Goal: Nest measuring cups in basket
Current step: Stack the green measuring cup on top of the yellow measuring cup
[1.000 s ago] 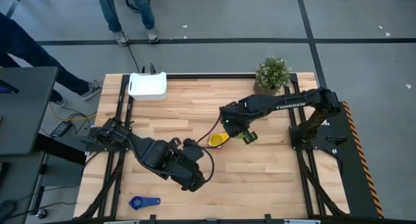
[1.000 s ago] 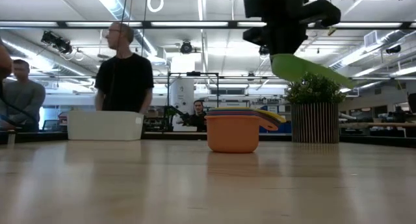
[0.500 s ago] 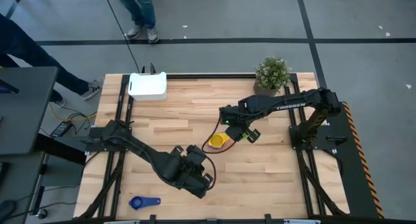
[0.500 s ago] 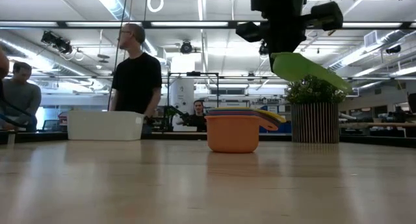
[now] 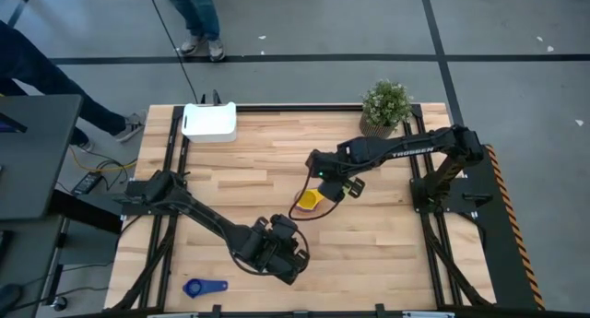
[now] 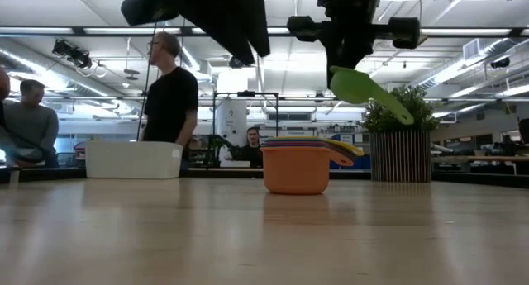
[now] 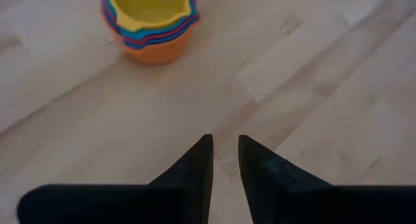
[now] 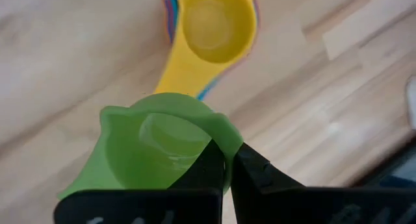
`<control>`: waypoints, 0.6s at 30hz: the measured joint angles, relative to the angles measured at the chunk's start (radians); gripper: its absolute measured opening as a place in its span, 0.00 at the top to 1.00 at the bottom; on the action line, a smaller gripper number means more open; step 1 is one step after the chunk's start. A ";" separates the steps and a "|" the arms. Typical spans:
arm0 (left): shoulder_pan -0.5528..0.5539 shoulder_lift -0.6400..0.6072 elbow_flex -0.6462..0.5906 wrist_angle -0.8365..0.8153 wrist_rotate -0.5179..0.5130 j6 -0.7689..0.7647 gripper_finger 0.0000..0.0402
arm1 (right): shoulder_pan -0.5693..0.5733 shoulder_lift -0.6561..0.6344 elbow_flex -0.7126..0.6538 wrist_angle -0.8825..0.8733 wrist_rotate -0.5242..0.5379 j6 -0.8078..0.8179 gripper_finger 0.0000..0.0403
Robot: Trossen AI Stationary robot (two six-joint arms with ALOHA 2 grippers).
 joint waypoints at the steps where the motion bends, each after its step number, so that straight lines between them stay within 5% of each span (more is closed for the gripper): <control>1: 0.000 0.000 -0.014 0.012 -0.009 -0.012 0.80 | 0.000 0.000 0.000 0.009 0.005 -0.011 0.97; 9: -0.005 0.000 -0.075 0.022 -0.178 -0.164 0.80 | 0.000 0.000 0.000 0.029 0.005 -0.013 0.97; 18: 0.033 -0.001 -0.222 0.047 -0.180 -0.343 0.80 | 0.007 -0.010 0.000 0.026 0.003 0.005 0.97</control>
